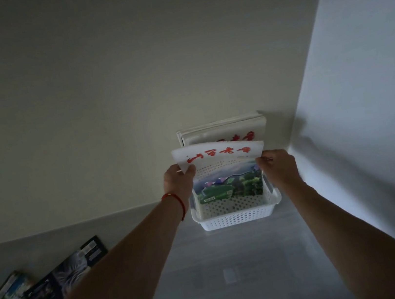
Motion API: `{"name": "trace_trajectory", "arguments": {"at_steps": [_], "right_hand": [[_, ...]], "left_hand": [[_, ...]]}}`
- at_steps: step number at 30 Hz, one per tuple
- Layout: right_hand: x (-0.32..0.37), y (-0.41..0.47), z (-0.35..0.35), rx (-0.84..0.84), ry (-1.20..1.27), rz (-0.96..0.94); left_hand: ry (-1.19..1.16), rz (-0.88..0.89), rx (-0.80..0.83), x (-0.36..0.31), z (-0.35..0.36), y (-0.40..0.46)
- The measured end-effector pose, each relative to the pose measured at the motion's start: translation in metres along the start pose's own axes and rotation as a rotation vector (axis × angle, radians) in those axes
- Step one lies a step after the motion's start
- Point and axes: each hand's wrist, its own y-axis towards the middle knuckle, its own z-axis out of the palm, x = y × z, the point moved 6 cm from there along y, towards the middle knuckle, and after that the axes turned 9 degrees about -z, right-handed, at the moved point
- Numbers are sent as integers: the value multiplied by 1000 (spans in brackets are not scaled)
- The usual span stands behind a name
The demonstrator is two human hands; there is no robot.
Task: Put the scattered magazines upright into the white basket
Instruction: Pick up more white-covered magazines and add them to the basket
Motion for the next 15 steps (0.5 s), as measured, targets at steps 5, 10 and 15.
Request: {"name": "trace_trajectory", "arguments": {"at_steps": [5,10,15], "right_hand": [[4,6,2,-41,48,33],[5,4,-5,-66,21,10],[-3,-2,5,-18,-31,35]], "left_hand": [[-22,34,-42,-4,1,8],[-29,57,-43,-4,1,12],[-76,38,-57,3,-4,13]]}}
